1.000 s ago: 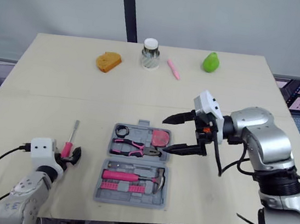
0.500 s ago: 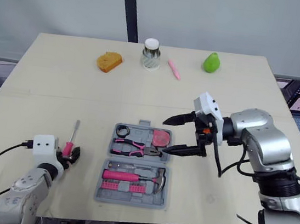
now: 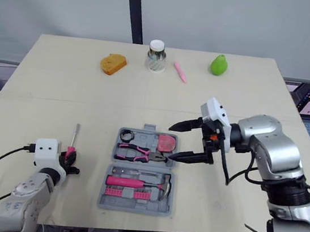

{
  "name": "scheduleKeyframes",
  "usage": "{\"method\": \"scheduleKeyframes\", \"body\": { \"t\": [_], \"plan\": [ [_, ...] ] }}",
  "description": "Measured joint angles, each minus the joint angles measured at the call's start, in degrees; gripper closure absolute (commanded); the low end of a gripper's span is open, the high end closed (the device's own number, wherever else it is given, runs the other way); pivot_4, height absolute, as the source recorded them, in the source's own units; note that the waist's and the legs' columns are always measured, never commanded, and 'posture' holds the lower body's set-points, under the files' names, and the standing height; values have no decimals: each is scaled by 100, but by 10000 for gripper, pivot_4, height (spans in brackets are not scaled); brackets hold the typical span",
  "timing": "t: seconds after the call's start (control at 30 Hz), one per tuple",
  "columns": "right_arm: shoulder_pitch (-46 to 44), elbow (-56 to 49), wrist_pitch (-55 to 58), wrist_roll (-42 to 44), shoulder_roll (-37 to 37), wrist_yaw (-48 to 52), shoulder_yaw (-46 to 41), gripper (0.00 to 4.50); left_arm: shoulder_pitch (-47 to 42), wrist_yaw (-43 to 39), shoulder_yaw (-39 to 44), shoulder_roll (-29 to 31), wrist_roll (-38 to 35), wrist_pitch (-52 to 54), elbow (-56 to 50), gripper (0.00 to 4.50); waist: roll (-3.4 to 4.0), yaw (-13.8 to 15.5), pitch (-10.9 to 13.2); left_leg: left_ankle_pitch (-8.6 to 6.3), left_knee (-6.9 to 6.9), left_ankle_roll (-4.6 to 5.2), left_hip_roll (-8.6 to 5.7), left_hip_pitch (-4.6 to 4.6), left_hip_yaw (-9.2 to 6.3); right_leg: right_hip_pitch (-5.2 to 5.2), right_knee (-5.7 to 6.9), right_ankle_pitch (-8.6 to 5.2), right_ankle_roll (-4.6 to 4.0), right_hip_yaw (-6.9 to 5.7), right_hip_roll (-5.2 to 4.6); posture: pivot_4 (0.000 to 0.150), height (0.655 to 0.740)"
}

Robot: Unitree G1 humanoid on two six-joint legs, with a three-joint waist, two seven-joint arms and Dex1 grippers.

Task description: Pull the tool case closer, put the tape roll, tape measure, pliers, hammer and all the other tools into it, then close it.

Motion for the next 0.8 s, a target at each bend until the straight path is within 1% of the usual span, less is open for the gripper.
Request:
{"method": "scheduleKeyframes", "body": {
  "t": [0.13,0.27,0.47,0.57,0.67,0.8],
  "plan": [
    [83,-11,2,46,-65,0,-166,0,-5,-249,-38,215,-26,-17,41,38455,-2,5,1,0,0,0,0,0,0,0,-1,0,0,0,-2,1500,7400],
    [326,-122,-9,114,-234,3,-304,0,55,-931,-58,807,-234,-63,11,38455,-3,-10,2,-4,-1,-6,7,-1,0,-2,-6,0,-1,1,-6,1500,7400],
    [793,-348,-145,125,-564,48,-476,0,180,-2210,-71,1988,-518,-351,-291,38455,-2,-16,3,-6,-6,-10,14,-4,2,-4,-19,-2,-3,0,0,1500,7400],
    [1121,-481,-306,122,-755,105,-507,0,177,-3073,-224,2699,-728,-557,-378,38455,0,-5,4,-6,-8,-10,10,-4,3,-4,-22,-2,-3,0,3,1500,7400],
    [1363,-499,-482,111,-881,126,-633,0,158,-3888,-325,3272,-936,-787,-415,38455,3,-14,6,-6,-7,-9,8,-4,5,-5,-23,-1,-2,0,5,1500,7400],
    [1518,-693,-530,129,-987,127,-666,0,146,-4732,-489,3741,-1172,-1066,-549,38455,11,-39,11,-7,-8,-11,20,-4,9,-5,-31,-1,-3,1,5,1500,7400]
  ]
}}
